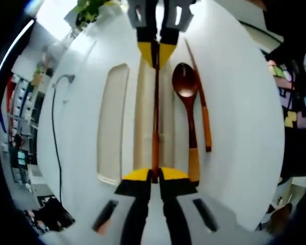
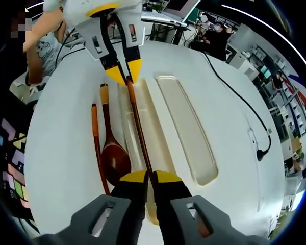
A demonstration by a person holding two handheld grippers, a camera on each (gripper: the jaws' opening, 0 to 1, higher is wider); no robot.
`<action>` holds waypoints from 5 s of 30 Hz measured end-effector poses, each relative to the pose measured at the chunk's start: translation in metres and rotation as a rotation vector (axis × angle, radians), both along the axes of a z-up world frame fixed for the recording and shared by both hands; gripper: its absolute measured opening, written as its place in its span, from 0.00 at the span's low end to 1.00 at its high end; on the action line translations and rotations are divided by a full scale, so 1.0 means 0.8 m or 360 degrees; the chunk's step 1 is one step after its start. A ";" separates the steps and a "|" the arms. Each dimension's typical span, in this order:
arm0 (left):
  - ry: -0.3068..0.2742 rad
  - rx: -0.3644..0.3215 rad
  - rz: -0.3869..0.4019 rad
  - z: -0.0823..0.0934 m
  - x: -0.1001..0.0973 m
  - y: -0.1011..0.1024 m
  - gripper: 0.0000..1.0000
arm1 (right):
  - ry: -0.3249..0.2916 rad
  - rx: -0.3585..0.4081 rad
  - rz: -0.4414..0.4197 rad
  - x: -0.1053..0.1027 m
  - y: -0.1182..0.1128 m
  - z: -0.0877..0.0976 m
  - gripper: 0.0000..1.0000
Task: Arrange the utensils inside the cutlery case until each visible utensil rests in its matching compartment.
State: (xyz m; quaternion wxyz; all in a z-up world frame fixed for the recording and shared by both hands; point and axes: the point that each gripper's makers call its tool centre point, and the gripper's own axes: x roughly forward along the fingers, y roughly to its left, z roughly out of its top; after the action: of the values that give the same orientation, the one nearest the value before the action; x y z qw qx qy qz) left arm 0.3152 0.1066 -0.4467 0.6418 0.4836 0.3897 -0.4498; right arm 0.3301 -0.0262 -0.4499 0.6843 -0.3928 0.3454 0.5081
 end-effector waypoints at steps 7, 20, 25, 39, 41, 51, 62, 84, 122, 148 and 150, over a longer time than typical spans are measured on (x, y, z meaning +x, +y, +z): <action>-0.0002 0.0006 0.0000 -0.004 0.000 0.000 0.06 | 0.0056 0.0034 -0.0028 -0.002 -0.001 0.001 0.03; 0.0021 -0.0010 0.0069 -0.009 0.006 0.002 0.06 | 0.0070 0.0035 -0.0038 0.002 -0.001 -0.003 0.03; 0.0034 -0.0021 0.0100 -0.009 0.006 0.003 0.08 | 0.0072 0.0007 -0.0045 0.002 -0.006 -0.003 0.04; -0.0033 -0.0094 0.0191 0.011 -0.002 0.001 0.08 | 0.0092 0.0075 -0.0078 -0.007 -0.002 0.012 0.06; -0.0049 -0.0168 0.0194 0.018 -0.002 -0.004 0.08 | 0.0057 0.0084 -0.0067 -0.010 -0.001 0.018 0.06; -0.0097 -0.0307 0.0222 0.030 -0.029 -0.002 0.08 | -0.0033 0.0167 0.0024 -0.055 -0.006 0.038 0.08; -0.0017 -0.0375 0.0129 0.004 -0.093 -0.007 0.10 | -0.0041 0.0200 0.0043 -0.091 -0.031 0.022 0.09; -0.0041 -0.0513 0.0069 -0.011 -0.110 -0.034 0.18 | -0.0007 0.0204 -0.0074 -0.109 -0.080 -0.013 0.17; 0.0163 -0.0447 0.0034 -0.023 -0.091 -0.080 0.19 | 0.0005 0.0179 -0.0049 -0.090 -0.092 -0.012 0.29; 0.0342 -0.0246 0.0034 -0.028 -0.096 -0.079 0.06 | 0.0272 -0.0024 0.0182 -0.077 -0.079 -0.024 0.20; 0.0385 -0.0295 0.0070 -0.028 -0.095 -0.080 0.06 | 0.0299 -0.0039 0.0176 -0.075 -0.080 -0.024 0.20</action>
State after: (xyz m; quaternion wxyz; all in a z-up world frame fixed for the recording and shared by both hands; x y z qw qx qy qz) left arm 0.2392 0.0429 -0.4691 0.6418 0.3559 0.4314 -0.5247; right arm 0.2702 -0.0898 -0.4694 0.6151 -0.3701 0.3920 0.5753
